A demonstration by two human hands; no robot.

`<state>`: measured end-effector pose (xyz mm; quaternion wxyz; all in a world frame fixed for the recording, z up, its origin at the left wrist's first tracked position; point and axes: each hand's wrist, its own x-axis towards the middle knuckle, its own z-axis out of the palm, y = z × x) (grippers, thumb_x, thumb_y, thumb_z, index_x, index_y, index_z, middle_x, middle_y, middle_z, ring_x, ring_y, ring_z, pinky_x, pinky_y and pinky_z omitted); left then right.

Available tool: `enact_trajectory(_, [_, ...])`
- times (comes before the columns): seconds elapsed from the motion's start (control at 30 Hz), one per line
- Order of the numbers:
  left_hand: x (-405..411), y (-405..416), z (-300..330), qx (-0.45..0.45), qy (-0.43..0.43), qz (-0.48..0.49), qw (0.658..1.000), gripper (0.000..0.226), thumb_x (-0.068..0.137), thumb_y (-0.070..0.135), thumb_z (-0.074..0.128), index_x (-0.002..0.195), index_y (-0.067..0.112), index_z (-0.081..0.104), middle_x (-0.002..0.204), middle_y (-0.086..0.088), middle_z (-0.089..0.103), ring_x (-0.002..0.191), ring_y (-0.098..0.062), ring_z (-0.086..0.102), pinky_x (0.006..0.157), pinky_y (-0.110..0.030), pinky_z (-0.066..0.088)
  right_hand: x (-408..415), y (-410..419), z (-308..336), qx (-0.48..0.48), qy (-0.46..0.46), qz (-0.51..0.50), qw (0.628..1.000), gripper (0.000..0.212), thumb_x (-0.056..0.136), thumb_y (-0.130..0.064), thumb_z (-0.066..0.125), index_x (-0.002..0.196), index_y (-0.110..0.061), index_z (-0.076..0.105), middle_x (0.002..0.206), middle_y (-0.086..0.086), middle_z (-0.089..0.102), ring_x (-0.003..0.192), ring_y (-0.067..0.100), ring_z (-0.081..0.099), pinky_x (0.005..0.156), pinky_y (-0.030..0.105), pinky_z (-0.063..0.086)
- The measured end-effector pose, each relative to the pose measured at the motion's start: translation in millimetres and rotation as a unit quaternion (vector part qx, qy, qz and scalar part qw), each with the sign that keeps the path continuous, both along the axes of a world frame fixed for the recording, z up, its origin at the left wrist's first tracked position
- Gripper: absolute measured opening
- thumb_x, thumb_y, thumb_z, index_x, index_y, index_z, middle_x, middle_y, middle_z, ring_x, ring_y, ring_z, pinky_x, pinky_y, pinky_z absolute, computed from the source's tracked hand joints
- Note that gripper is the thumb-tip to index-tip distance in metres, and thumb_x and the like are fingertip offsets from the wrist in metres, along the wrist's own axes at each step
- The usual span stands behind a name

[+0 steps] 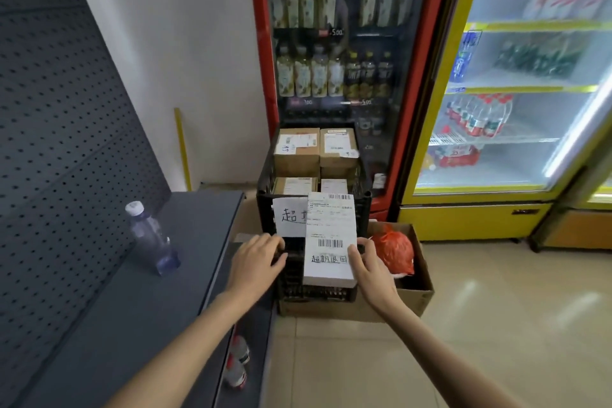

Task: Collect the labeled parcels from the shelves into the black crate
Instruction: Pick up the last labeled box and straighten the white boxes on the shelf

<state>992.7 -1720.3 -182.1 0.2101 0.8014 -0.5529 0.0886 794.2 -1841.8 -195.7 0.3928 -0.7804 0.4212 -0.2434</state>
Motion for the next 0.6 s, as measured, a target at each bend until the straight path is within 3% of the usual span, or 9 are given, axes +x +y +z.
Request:
enact_trajectory(0.37, [93, -180, 3, 0.002, 0.014, 0.006, 1.0, 0.01, 0.088, 0.032, 0.056, 0.097, 0.026, 0.056, 0.095, 0.014, 0.057, 0.083, -0.004, 0.044, 0.068, -0.02, 0.03, 97, -185, 10, 0.014, 0.029, 0.006, 0.999, 0.036, 0.096, -0.055, 0.031, 0.119, -0.029, 0.041, 0.097, -0.002, 0.067, 0.091, 0.019, 0.062, 0.081, 0.04, 0.047])
enact_trajectory(0.47, [113, -223, 1, 0.011, 0.023, 0.01, 1.0, 0.01, 0.088, 0.032, 0.057, 0.096, 0.027, 0.055, 0.096, 0.015, 0.058, 0.081, -0.002, 0.043, 0.067, -0.019, 0.03, 122, -227, 13, 0.012, 0.041, 0.016, 0.999, 0.033, 0.097, -0.05, 0.032, 0.119, -0.026, 0.042, 0.09, -0.001, 0.068, 0.086, 0.019, 0.062, 0.075, 0.037, 0.046])
enact_trajectory(0.6, [133, -267, -8, 0.013, 0.044, 0.008, 0.999, 0.017, 0.087, 0.034, 0.058, 0.103, 0.028, 0.057, 0.099, 0.016, 0.058, 0.09, -0.001, 0.049, 0.074, -0.016, 0.037, 148, -269, 5, 0.008, 0.058, 0.031, 0.998, 0.039, 0.093, -0.058, 0.028, 0.118, -0.03, 0.041, 0.089, -0.003, 0.068, 0.086, 0.016, 0.062, 0.078, 0.04, 0.049])
